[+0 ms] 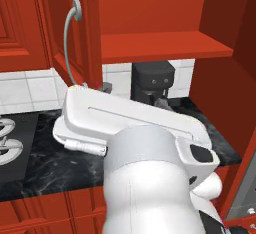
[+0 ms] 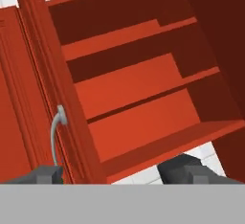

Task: Open the cabinet. Pick the bowls from the counter and place them in the cabinet. Then close the cabinet.

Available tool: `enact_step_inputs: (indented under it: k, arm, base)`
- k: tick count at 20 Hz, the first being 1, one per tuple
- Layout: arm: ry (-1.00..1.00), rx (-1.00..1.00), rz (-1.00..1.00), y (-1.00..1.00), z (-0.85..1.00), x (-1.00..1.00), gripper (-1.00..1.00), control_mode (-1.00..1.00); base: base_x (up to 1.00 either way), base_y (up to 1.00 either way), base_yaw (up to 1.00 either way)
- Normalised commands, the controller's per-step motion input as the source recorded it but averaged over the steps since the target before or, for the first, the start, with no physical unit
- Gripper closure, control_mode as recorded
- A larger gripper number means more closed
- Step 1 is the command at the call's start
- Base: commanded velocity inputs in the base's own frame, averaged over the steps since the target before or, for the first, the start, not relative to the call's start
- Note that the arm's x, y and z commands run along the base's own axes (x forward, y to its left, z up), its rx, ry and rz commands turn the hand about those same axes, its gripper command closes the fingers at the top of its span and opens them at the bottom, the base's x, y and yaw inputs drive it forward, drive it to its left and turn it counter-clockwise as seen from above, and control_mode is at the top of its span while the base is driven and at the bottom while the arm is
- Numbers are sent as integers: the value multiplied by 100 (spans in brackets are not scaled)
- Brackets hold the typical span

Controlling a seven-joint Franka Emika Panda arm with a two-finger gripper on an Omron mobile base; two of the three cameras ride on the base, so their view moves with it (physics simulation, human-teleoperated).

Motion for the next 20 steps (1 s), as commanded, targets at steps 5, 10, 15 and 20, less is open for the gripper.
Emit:
enact_step_inputs:
  k: [5,10,15,20]
  arm:
    - [-9,17,29,-100,0,28,-100,-100]
    - [-2,16,34,-93,-4,60,-100,-100]
    - [0,21,33,-46,-25,57,-100,-100]
    - [2,28,30,-12,-19,44,-100,-100]
  base:
    - [0,0,0]
    - [0,0,0]
    - [0,0,0]
    - [0,0,0]
